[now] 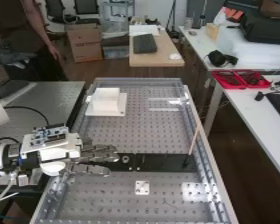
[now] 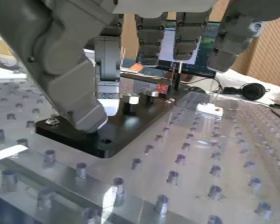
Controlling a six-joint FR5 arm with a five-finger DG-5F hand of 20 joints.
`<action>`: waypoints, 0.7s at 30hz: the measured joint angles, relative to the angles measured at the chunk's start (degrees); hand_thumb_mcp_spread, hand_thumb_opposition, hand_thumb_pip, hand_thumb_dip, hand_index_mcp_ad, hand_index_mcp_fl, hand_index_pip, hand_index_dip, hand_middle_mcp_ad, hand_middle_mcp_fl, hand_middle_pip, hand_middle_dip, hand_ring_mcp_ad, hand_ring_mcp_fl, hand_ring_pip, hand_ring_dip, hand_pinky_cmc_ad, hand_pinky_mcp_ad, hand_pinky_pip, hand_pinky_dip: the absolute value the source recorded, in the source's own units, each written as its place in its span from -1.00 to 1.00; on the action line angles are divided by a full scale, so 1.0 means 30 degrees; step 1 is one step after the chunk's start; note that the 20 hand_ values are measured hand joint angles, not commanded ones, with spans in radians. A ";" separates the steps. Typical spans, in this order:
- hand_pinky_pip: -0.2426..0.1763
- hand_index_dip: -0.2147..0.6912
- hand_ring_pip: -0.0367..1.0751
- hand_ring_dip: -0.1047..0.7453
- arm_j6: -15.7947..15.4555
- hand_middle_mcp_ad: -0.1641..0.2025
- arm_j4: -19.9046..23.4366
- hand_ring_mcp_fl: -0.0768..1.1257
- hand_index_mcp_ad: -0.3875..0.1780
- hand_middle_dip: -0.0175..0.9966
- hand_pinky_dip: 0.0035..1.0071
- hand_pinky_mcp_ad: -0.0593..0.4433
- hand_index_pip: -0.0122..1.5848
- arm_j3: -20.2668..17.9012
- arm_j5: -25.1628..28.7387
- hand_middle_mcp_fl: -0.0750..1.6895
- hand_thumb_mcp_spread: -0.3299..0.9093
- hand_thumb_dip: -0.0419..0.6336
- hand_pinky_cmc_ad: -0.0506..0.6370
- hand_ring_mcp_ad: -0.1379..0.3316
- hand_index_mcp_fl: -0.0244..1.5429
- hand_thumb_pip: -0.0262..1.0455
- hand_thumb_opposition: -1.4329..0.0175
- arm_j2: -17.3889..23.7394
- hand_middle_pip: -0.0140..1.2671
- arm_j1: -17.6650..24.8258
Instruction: Grab the smaller nut and place it in the white container
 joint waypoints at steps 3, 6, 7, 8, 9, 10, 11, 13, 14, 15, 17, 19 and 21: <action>-0.27 -0.33 -0.83 -0.54 -0.0043 0.22 -0.0022 -0.87 -0.25 -0.54 -0.61 0.27 0.96 0.0037 -0.0040 -0.91 0.12 -0.32 0.15 0.17 -0.95 0.64 -0.20 -0.0056 -0.80 -0.0018; -0.27 -0.33 -0.83 -0.54 0.0007 0.22 0.0043 -0.87 -0.25 -0.54 -0.61 0.27 0.96 0.0057 -0.0047 -0.91 0.13 -0.32 0.16 0.17 -0.95 0.64 -0.20 -0.0066 -0.80 -0.0016; -0.27 -0.33 -0.83 -0.54 0.0017 0.22 0.0056 -0.87 -0.25 -0.54 -0.61 0.27 0.96 0.0058 -0.0050 -0.91 0.13 -0.32 0.15 0.17 -0.95 0.64 -0.20 -0.0070 -0.80 -0.0015; -0.27 -0.33 -0.83 -0.54 0.0061 0.22 0.0092 -0.87 -0.25 -0.54 -0.61 0.27 0.96 0.0052 -0.0061 -0.91 0.13 -0.32 0.17 0.17 -0.95 0.64 -0.20 -0.0077 -0.80 -0.0010; -0.27 -0.34 -0.83 -0.54 0.0099 0.22 0.0129 -0.87 -0.25 -0.54 -0.61 0.28 0.96 0.0047 -0.0078 -0.91 0.13 -0.32 0.15 0.17 -0.95 0.64 -0.20 -0.0080 -0.80 0.0000; -0.27 -0.33 -0.84 -0.54 0.0118 0.22 0.0151 -0.87 -0.25 -0.54 -0.61 0.27 0.96 0.0042 -0.0088 -0.91 0.13 -0.31 0.11 0.17 -0.95 0.64 -0.20 -0.0079 -0.80 0.0011; -0.27 -0.33 -0.83 -0.54 0.0144 0.22 0.0175 -0.87 -0.25 -0.54 -0.61 0.27 0.96 0.0036 -0.0094 -0.91 0.13 -0.31 0.10 0.17 -0.95 0.64 -0.20 -0.0080 -0.80 0.0022; -0.27 -0.33 -0.84 -0.54 0.0193 0.22 0.0193 -0.87 -0.25 -0.54 -0.62 0.27 0.96 0.0042 -0.0093 -0.91 0.13 -0.32 0.11 0.17 -0.95 0.64 -0.20 -0.0085 -0.80 0.0042; -0.27 -0.33 -0.83 -0.54 0.0198 0.22 0.0189 -0.87 -0.25 -0.54 -0.62 0.27 0.96 0.0047 -0.0091 -0.91 0.13 -0.32 0.11 0.17 -0.95 0.64 -0.20 -0.0089 -0.80 0.0058; -0.27 -0.33 -0.83 -0.54 0.0200 0.22 0.0181 -0.87 -0.25 -0.53 -0.62 0.27 0.96 0.0053 -0.0089 -0.91 0.12 -0.32 0.11 0.17 -0.95 0.64 -0.20 -0.0091 -0.80 0.0067; -0.27 -0.33 -0.83 -0.54 0.0197 0.22 0.0164 -0.87 -0.25 -0.54 -0.62 0.27 0.96 0.0061 -0.0088 -0.91 0.12 -0.32 0.10 0.17 -0.95 0.63 -0.20 -0.0091 -0.80 0.0078; -0.27 -0.33 -0.84 -0.54 0.0208 0.22 0.0155 -0.87 -0.25 -0.54 -0.62 0.27 0.96 0.0060 -0.0082 -0.91 0.12 -0.31 0.10 0.17 -0.95 0.63 -0.20 -0.0089 -0.80 0.0088; -0.27 -0.33 -0.83 -0.54 0.0213 0.22 0.0134 -0.87 -0.25 -0.54 -0.62 0.27 0.96 0.0066 -0.0082 -0.91 0.12 -0.32 0.10 0.17 -0.95 0.63 -0.20 -0.0084 -0.80 0.0088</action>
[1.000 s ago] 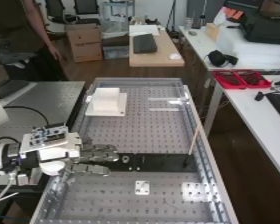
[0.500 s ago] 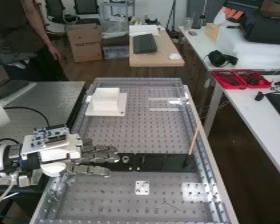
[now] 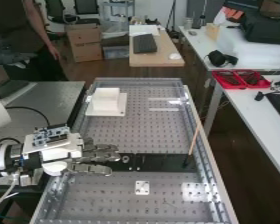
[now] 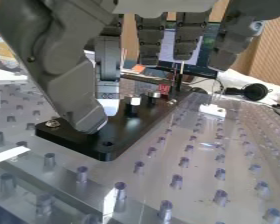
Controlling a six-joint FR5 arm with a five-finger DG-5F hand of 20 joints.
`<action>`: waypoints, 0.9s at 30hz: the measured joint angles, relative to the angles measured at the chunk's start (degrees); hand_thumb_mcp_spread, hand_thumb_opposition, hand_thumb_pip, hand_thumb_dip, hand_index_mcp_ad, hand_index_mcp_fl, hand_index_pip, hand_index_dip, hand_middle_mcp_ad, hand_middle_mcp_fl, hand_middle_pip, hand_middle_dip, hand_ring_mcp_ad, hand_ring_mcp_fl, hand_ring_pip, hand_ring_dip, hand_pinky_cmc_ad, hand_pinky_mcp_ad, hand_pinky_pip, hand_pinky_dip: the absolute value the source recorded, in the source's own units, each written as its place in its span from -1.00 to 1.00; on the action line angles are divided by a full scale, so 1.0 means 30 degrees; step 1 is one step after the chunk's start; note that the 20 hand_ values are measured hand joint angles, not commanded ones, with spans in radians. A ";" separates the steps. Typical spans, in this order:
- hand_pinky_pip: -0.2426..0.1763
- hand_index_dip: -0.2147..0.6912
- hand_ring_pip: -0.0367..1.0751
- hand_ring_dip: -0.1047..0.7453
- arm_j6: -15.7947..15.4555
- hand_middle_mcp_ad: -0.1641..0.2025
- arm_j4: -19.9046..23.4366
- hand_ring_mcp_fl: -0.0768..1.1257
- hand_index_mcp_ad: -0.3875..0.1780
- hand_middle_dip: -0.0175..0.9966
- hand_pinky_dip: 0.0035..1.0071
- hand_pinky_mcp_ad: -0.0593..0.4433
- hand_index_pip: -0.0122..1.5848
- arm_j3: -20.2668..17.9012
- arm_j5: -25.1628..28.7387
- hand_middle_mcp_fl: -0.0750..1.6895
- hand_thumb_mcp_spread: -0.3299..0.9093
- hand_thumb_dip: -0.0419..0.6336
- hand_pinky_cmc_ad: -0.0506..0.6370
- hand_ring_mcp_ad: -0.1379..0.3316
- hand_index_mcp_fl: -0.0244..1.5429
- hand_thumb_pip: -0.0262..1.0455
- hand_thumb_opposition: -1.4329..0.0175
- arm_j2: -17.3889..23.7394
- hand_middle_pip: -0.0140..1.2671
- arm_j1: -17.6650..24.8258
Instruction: Grab the smaller nut and place it in the white container
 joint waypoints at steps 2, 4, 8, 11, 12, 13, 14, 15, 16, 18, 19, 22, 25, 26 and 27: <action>-0.27 -0.33 -0.83 -0.54 -0.0017 0.22 -0.0035 -0.87 -0.25 -0.54 -0.62 0.27 0.96 -0.0002 0.0000 -0.91 0.12 -0.31 0.10 0.17 -0.95 0.63 -0.20 0.0007 -0.80 0.0000; -0.27 -0.33 -0.83 -0.54 -0.0049 0.22 -0.0070 -0.87 -0.25 -0.54 -0.62 0.28 0.96 -0.0007 -0.0006 -0.91 0.13 -0.31 0.10 0.17 -0.95 0.63 -0.20 0.0011 -0.80 0.0000; -0.27 -0.33 -0.83 -0.54 -0.0094 0.22 -0.0111 -0.87 -0.25 -0.54 -0.62 0.28 0.96 0.0006 -0.0003 -0.91 0.13 -0.31 0.10 0.17 -0.95 0.63 -0.20 0.0010 -0.80 -0.0012; -0.27 -0.33 -0.83 -0.54 -0.0097 0.22 -0.0113 -0.87 -0.25 -0.54 -0.62 0.28 0.96 0.0021 -0.0012 -0.91 0.13 -0.32 0.10 0.17 -0.95 0.63 -0.20 -0.0014 -0.80 -0.0023; -0.27 -0.33 -0.84 -0.54 -0.0105 0.22 -0.0113 -0.87 -0.25 -0.54 -0.62 0.28 0.96 0.0015 -0.0015 -0.91 0.13 -0.32 0.10 0.17 -0.95 0.63 -0.20 -0.0027 -0.80 -0.0021; -0.27 -0.33 -0.83 -0.54 -0.0105 0.22 -0.0102 -0.87 -0.25 -0.54 -0.62 0.28 0.96 0.0011 -0.0014 -0.91 0.13 -0.31 0.10 0.17 -0.95 0.63 -0.20 -0.0033 -0.80 -0.0019; -0.27 -0.33 -0.83 -0.54 -0.0087 0.22 -0.0078 -0.87 -0.25 -0.54 -0.62 0.28 0.96 0.0007 -0.0011 -0.91 0.13 -0.32 0.10 0.17 -0.95 0.63 -0.20 -0.0036 -0.80 -0.0017; -0.27 -0.33 -0.83 -0.54 -0.0051 0.22 -0.0053 -0.87 -0.25 -0.54 -0.62 0.28 0.96 -0.0001 -0.0005 -0.91 0.13 -0.31 0.10 0.17 -0.95 0.63 -0.20 -0.0039 -0.80 -0.0015; -0.27 -0.33 -0.83 -0.54 -0.0044 0.22 -0.0044 -0.87 -0.25 -0.54 -0.62 0.28 0.96 -0.0004 -0.0002 -0.91 0.13 -0.32 0.10 0.17 -0.95 0.63 -0.20 -0.0040 -0.80 -0.0015; -0.27 -0.33 -0.83 -0.54 -0.0014 0.24 0.0003 -0.87 -0.25 -0.54 -0.62 0.28 0.96 -0.0021 0.0013 -0.91 0.13 -0.32 0.10 0.17 -0.93 0.63 -0.20 -0.0041 -0.80 -0.0017; -0.27 -0.33 -0.83 -0.54 -0.0002 0.24 0.0018 -0.87 -0.25 -0.54 -0.62 0.28 0.96 -0.0027 0.0015 -0.91 0.13 -0.32 0.10 0.17 -0.92 0.63 -0.20 -0.0041 -0.80 -0.0018; -0.27 -0.33 -0.83 -0.54 0.0093 0.22 0.0106 -0.87 -0.25 -0.54 -0.62 0.28 0.96 -0.0071 0.0028 -0.91 0.13 -0.32 0.10 0.17 -0.89 0.63 -0.20 -0.0025 -0.80 -0.0021; -0.27 -0.33 -0.83 -0.54 0.0190 0.22 0.0194 -0.87 -0.25 -0.54 -0.62 0.28 0.96 -0.0118 0.0020 -0.91 0.13 -0.32 0.10 0.17 -0.84 0.63 -0.20 0.0010 -0.80 -0.0041; -0.27 -0.33 -0.83 -0.54 0.0223 0.24 0.0207 -0.87 -0.25 -0.54 -0.62 0.28 0.96 -0.0135 0.0020 -0.91 0.13 -0.32 0.12 0.17 -0.84 0.63 -0.20 0.0026 -0.80 -0.0046; -0.27 -0.33 -0.83 -0.54 0.0241 0.24 0.0214 -0.87 -0.25 -0.54 -0.62 0.27 0.96 -0.0148 0.0023 -0.91 0.13 -0.32 0.11 0.17 -0.84 0.63 -0.20 0.0039 -0.80 -0.0050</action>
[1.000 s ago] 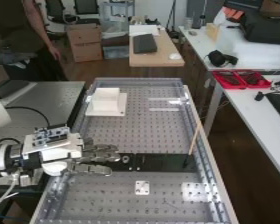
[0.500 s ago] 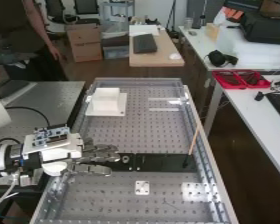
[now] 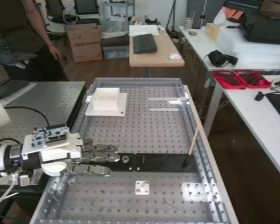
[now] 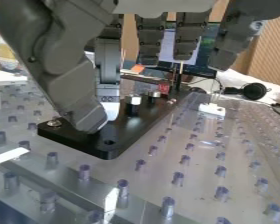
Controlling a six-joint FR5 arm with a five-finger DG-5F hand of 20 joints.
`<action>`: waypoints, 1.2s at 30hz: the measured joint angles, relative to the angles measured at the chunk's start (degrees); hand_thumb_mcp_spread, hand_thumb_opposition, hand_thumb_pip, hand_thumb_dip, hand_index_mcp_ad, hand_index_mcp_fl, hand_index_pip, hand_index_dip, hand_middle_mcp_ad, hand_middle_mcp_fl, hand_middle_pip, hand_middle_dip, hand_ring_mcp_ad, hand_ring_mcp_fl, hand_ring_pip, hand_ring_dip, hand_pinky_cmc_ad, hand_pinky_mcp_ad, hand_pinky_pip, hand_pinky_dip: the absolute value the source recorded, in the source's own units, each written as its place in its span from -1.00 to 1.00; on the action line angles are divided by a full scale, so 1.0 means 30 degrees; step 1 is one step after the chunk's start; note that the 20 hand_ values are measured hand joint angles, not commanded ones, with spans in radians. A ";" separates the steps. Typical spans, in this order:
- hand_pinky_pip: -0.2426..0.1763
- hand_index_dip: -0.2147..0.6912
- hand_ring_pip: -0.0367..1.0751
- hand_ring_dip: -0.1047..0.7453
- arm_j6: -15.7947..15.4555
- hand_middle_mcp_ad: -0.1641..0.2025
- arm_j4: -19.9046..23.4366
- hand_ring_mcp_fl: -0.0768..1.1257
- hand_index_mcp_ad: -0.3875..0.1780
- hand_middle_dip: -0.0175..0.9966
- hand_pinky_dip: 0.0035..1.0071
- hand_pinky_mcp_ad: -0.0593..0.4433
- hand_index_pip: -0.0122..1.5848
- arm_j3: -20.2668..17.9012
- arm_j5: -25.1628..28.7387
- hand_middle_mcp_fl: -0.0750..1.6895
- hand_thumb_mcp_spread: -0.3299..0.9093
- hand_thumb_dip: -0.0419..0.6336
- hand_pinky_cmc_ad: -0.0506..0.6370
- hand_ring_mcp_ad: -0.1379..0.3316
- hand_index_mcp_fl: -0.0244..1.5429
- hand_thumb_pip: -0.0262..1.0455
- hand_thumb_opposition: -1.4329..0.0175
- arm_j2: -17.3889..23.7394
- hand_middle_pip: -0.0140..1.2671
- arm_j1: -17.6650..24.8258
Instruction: Grab the smaller nut and place it in the white container
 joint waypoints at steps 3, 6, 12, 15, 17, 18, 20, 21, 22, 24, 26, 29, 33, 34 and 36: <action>-0.27 -0.34 -0.83 -0.54 0.0001 0.24 -0.0035 -0.87 -0.24 -0.54 -0.62 0.27 0.96 -0.0012 0.0027 -0.91 0.13 -0.32 0.09 0.17 -0.82 0.63 -0.20 0.0017 -0.80 0.0001; -0.27 -0.34 -0.83 -0.54 -0.0007 0.24 -0.0046 -0.87 -0.25 -0.54 -0.62 0.27 0.96 -0.0010 0.0068 -0.91 0.13 -0.32 0.06 0.17 -0.83 0.63 -0.20 0.0021 -0.80 0.0006; -0.27 -0.33 -0.83 -0.54 -0.0068 0.24 -0.0113 -0.87 -0.21 -0.54 -0.62 0.27 0.97 -0.0008 0.0102 -0.91 0.13 -0.30 0.07 0.17 -0.83 0.65 -0.20 -0.0030 -0.80 0.0045; -0.27 -0.33 -0.84 -0.54 -0.0041 0.24 -0.0066 -0.87 -0.20 -0.54 -0.62 0.27 0.98 -0.0012 0.0128 -0.91 0.13 -0.32 0.02 0.17 -0.83 0.65 -0.19 -0.0056 -0.80 0.0063; -0.27 -0.33 -0.83 -0.54 -0.0008 0.24 -0.0030 -0.87 -0.20 -0.54 -0.62 0.28 0.98 -0.0010 0.0136 -0.91 0.13 -0.32 0.02 0.17 -0.82 0.65 -0.20 -0.0071 -0.80 0.0072; -0.27 -0.33 -0.83 -0.54 0.0006 0.22 0.0007 -0.87 -0.20 -0.54 -0.62 0.28 0.98 -0.0017 0.0137 -0.91 0.13 -0.32 0.02 0.17 -0.82 0.65 -0.20 -0.0078 -0.80 0.0077; -0.27 -0.33 -0.83 -0.54 0.0050 0.22 0.0092 -0.87 -0.20 -0.54 -0.62 0.28 0.98 -0.0026 0.0119 -0.91 0.13 -0.32 0.02 0.17 -0.82 0.64 -0.20 -0.0081 -0.80 0.0078; -0.27 -0.33 -0.83 -0.54 0.0078 0.22 0.0141 -0.87 -0.20 -0.54 -0.62 0.29 0.98 -0.0032 0.0102 -0.91 0.13 -0.32 0.02 0.17 -0.82 0.64 -0.20 -0.0081 -0.80 0.0079; -0.27 -0.33 -0.83 -0.54 0.0088 0.24 0.0151 -0.87 -0.20 -0.54 -0.62 0.24 0.97 -0.0034 0.0098 -0.91 0.13 -0.32 0.02 0.19 -0.80 0.64 -0.20 -0.0080 -0.80 0.0080; -0.27 -0.36 -0.83 -0.54 0.0132 0.24 0.0177 -0.88 -0.20 -0.54 -0.62 0.22 0.96 -0.0030 0.0096 -0.91 0.12 -0.32 0.02 0.17 -0.78 0.63 -0.20 -0.0062 -0.80 0.0088; -0.27 -0.38 -0.83 -0.54 0.0139 0.22 0.0170 -0.88 -0.20 -0.54 -0.62 0.22 0.97 -0.0026 0.0097 -0.91 0.12 -0.32 0.01 0.13 -0.78 0.63 -0.20 -0.0049 -0.80 0.0090; -0.27 -0.41 -0.83 -0.54 0.0153 0.22 0.0116 -0.87 -0.20 -0.54 -0.62 0.22 0.94 -0.0002 0.0075 -0.91 0.12 -0.32 0.02 0.13 -0.74 0.63 -0.20 -0.0002 -0.80 0.0099; -0.27 -0.41 -0.83 -0.54 0.0253 0.22 0.0102 -0.87 -0.20 -0.54 -0.62 0.22 0.94 0.0019 0.0075 -0.91 0.12 -0.32 0.01 0.13 -0.74 0.63 -0.20 0.0096 -0.80 0.0122; -0.27 -0.41 -0.83 -0.54 0.0267 0.22 0.0100 -0.87 -0.20 -0.54 -0.62 0.22 0.94 0.0022 0.0075 -0.91 0.12 -0.32 0.02 0.13 -0.73 0.63 -0.20 0.0108 -0.80 0.0126; -0.27 -0.41 -0.84 -0.54 0.0369 0.24 0.0120 -0.87 -0.20 -0.54 -0.62 0.22 0.94 0.0026 0.0067 -0.91 0.12 -0.32 0.01 0.13 -0.73 0.62 -0.20 0.0171 -0.80 0.0147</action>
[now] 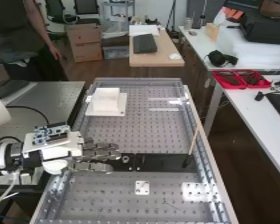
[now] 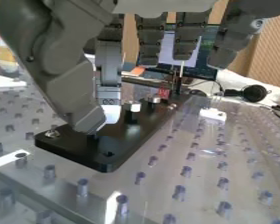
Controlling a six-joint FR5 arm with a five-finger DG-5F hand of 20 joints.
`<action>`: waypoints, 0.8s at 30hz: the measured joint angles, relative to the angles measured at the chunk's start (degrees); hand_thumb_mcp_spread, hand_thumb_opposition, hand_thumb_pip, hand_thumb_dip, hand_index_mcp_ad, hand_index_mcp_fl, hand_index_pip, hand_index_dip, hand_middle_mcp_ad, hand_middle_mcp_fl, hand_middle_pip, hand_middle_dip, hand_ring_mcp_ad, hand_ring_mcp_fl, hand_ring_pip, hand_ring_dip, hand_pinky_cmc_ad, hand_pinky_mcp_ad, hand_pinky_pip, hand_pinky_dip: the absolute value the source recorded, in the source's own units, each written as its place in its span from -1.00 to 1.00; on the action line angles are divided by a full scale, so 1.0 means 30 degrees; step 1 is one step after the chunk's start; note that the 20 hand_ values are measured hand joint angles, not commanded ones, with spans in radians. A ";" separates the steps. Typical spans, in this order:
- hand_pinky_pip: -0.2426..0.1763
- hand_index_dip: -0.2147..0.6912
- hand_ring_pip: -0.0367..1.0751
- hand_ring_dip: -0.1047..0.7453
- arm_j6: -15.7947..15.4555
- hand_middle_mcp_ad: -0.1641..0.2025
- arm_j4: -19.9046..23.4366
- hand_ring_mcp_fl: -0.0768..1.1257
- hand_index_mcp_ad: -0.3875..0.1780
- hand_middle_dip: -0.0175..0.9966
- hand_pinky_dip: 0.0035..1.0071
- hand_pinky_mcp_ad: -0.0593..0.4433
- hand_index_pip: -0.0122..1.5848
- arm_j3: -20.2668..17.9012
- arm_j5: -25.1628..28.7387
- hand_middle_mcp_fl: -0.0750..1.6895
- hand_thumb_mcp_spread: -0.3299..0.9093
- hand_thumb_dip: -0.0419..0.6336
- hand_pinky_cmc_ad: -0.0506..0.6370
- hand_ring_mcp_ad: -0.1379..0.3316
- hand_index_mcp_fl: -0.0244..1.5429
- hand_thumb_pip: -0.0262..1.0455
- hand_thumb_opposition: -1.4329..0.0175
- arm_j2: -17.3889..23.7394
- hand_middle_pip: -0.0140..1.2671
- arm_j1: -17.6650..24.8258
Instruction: Grab the smaller nut and place it in the white container
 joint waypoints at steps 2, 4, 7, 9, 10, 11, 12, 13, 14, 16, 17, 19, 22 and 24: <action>-0.27 -0.41 -0.83 -0.54 0.0086 0.24 0.0042 -0.87 -0.20 -0.54 -0.62 0.22 0.94 -0.0005 -0.0016 -0.91 0.12 -0.32 0.01 0.12 -0.73 0.62 -0.20 0.0051 -0.80 0.0021; -0.27 -0.41 -0.83 -0.54 0.0130 0.22 0.0069 -0.87 -0.20 -0.54 -0.62 0.21 0.94 -0.0013 -0.0043 -0.91 0.12 -0.32 0.01 0.12 -0.73 0.63 -0.20 0.0104 -0.80 0.0043; -0.27 -0.43 -0.83 -0.54 0.0207 0.22 0.0074 -0.87 -0.20 -0.54 -0.62 0.21 0.95 -0.0032 -0.0082 -0.91 0.12 -0.32 0.01 0.12 -0.73 0.63 -0.20 0.0236 -0.80 0.0080; -0.27 -0.44 -0.83 -0.54 0.0259 0.22 -0.0006 -0.87 -0.20 -0.54 -0.62 0.21 0.94 -0.0053 -0.0107 -0.91 0.12 -0.32 0.01 0.12 -0.71 0.61 -0.20 0.0414 -0.80 0.0132; -0.27 -0.44 -0.83 -0.54 0.0269 0.22 -0.0032 -0.87 -0.19 -0.54 -0.62 0.21 0.94 -0.0060 -0.0117 -0.91 0.12 -0.32 0.01 0.12 -0.71 0.61 -0.20 0.0469 -0.80 0.0149; -0.27 -0.44 -0.83 -0.54 0.0292 0.22 -0.0092 -0.88 -0.19 -0.54 -0.62 0.21 0.94 -0.0080 -0.0145 -0.91 0.12 -0.32 0.02 0.12 -0.71 0.61 -0.20 0.0607 -0.80 0.0199; -0.27 -0.44 -0.83 -0.54 0.0321 0.24 -0.0148 -0.87 -0.19 -0.54 -0.62 0.22 0.94 -0.0103 -0.0183 -0.91 0.12 -0.32 0.02 0.12 -0.71 0.61 -0.20 0.0775 -0.80 0.0266; -0.27 -0.44 -0.83 -0.54 0.0336 0.22 -0.0178 -0.87 -0.19 -0.54 -0.62 0.22 0.94 -0.0115 -0.0203 -0.91 0.12 -0.32 0.02 0.12 -0.71 0.61 -0.20 0.0851 -0.80 0.0302; -0.27 -0.44 -0.83 -0.54 0.0380 0.22 -0.0253 -0.87 -0.19 -0.54 -0.62 0.22 0.94 -0.0139 -0.0246 -0.91 0.12 -0.32 0.01 0.12 -0.71 0.61 -0.20 0.1037 -0.80 0.0399; -0.27 -0.44 -0.83 -0.54 0.0485 0.24 -0.0381 -0.87 -0.19 -0.54 -0.62 0.22 0.94 -0.0171 -0.0294 -0.91 0.12 -0.32 0.01 0.12 -0.71 0.61 -0.20 0.1321 -0.80 0.0578; -0.27 -0.44 -0.83 -0.54 0.0573 0.22 -0.0478 -0.87 -0.19 -0.54 -0.62 0.22 0.94 -0.0191 -0.0323 -0.91 0.12 -0.32 0.02 0.12 -0.71 0.61 -0.20 0.1520 -0.80 0.0743; -0.27 -0.44 -0.83 -0.54 0.0700 0.22 -0.0610 -0.87 -0.19 -0.54 -0.62 0.22 0.94 -0.0222 -0.0353 -0.91 0.12 -0.32 0.02 0.12 -0.71 0.61 -0.20 0.1799 -0.80 0.1018; -0.27 -0.44 -0.83 -0.54 0.0896 0.22 -0.0806 -0.88 -0.19 -0.54 -0.62 0.22 0.94 -0.0298 -0.0359 -0.91 0.12 -0.32 0.01 0.13 -0.71 0.61 -0.20 0.2278 -0.80 0.1619; -0.27 -0.44 -0.83 -0.54 0.1006 0.22 -0.0933 -0.88 -0.19 -0.54 -0.62 0.20 0.94 -0.0353 -0.0322 -0.91 0.13 -0.32 0.01 0.12 -0.71 0.60 -0.20 0.2560 -0.80 0.2077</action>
